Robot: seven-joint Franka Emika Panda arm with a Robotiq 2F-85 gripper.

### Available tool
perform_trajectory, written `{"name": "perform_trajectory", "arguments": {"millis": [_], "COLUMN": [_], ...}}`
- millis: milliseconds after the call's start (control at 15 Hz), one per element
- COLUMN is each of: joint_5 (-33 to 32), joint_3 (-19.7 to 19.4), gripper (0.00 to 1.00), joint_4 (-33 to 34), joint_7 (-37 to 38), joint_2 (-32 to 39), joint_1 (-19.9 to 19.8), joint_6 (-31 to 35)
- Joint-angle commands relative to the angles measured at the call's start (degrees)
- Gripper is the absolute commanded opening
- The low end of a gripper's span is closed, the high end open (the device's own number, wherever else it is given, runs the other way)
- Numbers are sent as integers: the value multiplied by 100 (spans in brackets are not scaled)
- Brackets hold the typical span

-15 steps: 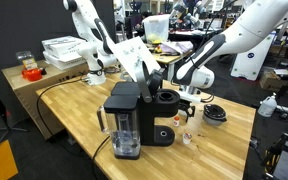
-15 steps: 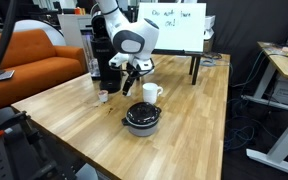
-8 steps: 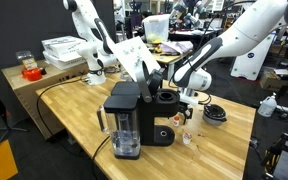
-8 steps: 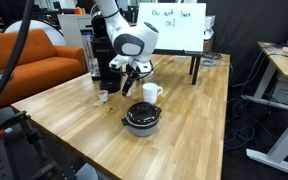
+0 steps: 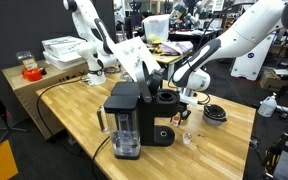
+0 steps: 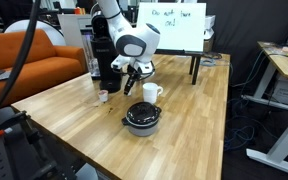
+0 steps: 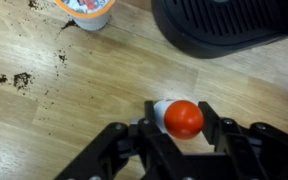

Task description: Get the small orange and white bottle near the coffee maker and put it in the white mug

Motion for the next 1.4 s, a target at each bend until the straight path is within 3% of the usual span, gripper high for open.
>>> {"name": "perform_trajectory", "arguments": {"millis": [0, 67, 467, 933, 1333], "joint_5": [94, 93, 28, -125, -722], "joint_3": [23, 17, -85, -277, -791], "gripper": [18, 12, 12, 12, 12], "joint_4": [174, 181, -7, -465, -711], "joint_7": [-193, -192, -121, -72, 253], "joint_2": [67, 55, -226, -1122, -1830], "joint_1": [-96, -100, -21, 56, 291], "joint_6": [-255, -280, -247, -365, -268]}}
